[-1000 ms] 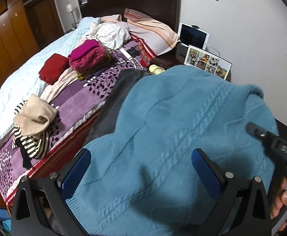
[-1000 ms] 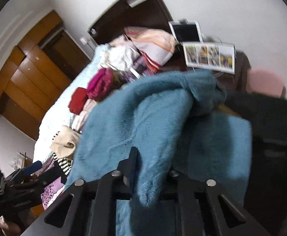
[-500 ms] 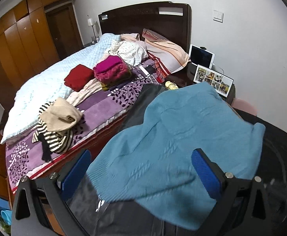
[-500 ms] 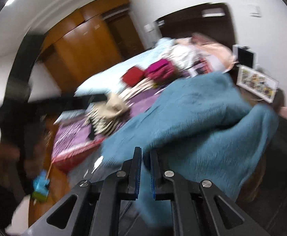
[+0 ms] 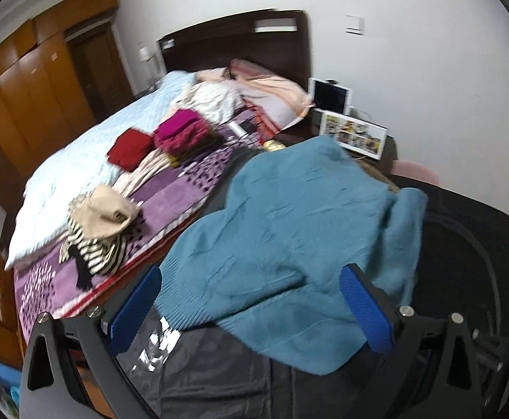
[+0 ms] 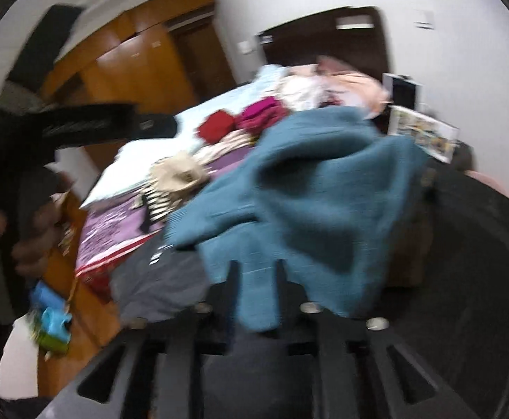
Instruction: Fold clothes
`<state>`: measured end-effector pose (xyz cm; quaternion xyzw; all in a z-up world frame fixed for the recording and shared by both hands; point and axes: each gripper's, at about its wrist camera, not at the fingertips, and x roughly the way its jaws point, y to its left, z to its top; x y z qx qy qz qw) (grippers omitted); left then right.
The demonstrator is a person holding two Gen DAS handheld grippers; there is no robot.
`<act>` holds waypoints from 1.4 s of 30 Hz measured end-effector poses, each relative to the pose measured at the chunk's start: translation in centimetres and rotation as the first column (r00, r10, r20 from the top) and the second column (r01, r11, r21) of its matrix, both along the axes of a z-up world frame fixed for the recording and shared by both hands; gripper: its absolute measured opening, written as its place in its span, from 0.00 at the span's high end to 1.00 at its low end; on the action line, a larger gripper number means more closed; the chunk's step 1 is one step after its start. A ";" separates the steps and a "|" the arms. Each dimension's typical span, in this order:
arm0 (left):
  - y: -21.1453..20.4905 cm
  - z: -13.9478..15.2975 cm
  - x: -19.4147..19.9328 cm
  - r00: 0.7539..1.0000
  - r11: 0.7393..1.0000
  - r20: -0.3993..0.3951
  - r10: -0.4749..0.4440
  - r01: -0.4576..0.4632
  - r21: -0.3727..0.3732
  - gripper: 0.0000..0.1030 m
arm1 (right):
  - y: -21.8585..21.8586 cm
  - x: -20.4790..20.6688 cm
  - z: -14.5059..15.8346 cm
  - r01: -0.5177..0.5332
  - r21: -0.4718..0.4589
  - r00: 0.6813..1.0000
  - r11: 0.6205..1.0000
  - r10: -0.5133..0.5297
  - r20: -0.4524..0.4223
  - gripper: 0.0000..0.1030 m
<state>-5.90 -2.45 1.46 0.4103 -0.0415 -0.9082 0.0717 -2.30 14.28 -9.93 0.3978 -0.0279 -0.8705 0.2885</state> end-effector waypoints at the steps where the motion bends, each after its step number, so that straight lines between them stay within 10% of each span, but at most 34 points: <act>1: 0.5 0.1 -0.6 1.000 1.000 0.000 -0.014 0.014 -0.004 0.00 | 0.9 -0.5 0.1 0.040 0.007 0.999 0.999 -0.040 -0.012 0.25; 2: 0.8 0.1 -1.2 1.000 1.000 -0.001 -0.025 0.025 -0.008 0.00 | 1.6 -0.9 0.3 0.071 0.006 0.997 0.997 -0.071 -0.035 0.14; 19: 4.3 -2.5 -19.7 0.975 0.983 0.136 -0.177 0.182 -0.020 0.00 | 5.8 -17.0 -1.9 0.176 0.068 0.984 0.982 -0.177 0.001 0.14; 27: 6.4 -5.7 -24.8 0.943 0.968 0.222 -0.248 0.252 0.010 0.00 | 4.5 -21.4 -4.5 -0.054 0.059 0.994 0.997 0.048 0.101 0.14; 36: 5.0 -8.4 -25.4 0.940 0.975 0.265 -0.217 0.223 0.008 0.00 | 5.8 -18.6 -5.4 -0.338 -0.172 0.893 0.925 0.373 0.250 0.14; 42: 4.1 -8.5 -24.7 0.944 0.979 0.265 -0.198 0.204 0.004 0.00 | 7.3 -18.6 -2.4 -0.260 -0.120 0.951 0.958 0.275 0.140 0.14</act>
